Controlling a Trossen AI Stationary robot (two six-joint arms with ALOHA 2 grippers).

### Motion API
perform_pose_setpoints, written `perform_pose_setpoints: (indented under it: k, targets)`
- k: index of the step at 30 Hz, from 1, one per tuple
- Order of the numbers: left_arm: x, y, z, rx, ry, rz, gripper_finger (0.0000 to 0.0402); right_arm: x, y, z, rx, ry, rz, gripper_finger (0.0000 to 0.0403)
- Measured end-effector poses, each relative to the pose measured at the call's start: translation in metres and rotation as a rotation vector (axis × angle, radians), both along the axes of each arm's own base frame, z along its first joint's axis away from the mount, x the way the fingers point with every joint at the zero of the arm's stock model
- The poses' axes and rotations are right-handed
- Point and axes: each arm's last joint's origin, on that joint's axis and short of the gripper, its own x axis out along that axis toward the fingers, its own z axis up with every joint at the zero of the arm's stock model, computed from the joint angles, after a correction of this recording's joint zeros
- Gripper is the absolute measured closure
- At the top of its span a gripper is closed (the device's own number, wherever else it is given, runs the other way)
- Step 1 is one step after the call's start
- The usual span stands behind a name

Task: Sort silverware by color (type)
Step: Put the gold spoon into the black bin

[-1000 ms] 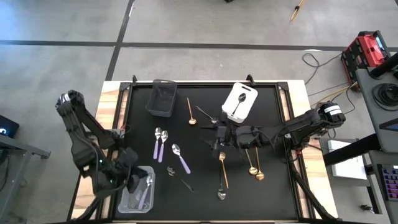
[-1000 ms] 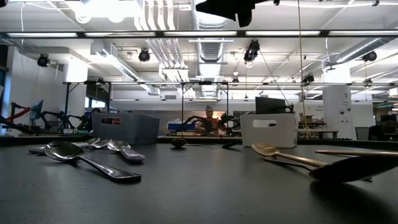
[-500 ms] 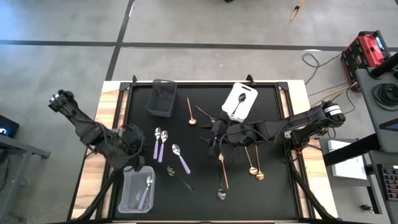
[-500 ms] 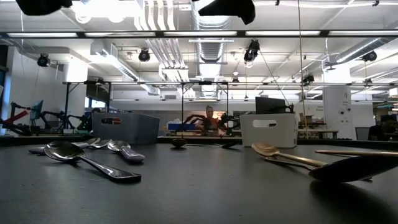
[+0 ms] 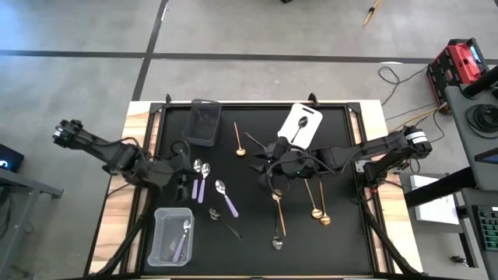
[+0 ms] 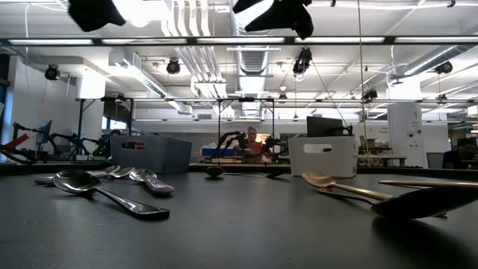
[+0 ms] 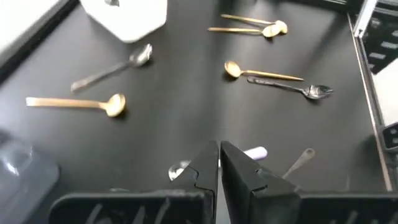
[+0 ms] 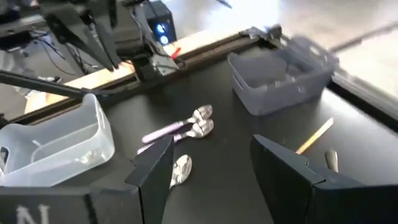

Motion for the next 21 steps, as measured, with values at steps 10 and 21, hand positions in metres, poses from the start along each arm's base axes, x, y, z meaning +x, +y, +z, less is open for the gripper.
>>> perform_pose_setpoints:
  k: [10,21]
  targets:
    - [0.013,0.025,0.006,0.156,-0.022,-0.196,0.0401,-0.007,0.0,-0.021,0.236,0.152,-0.082,0.02]
    - [0.023,0.041,0.011,0.211,-0.171,-0.355,0.0401,0.007,0.022,-0.078,0.577,0.423,-0.074,0.02]
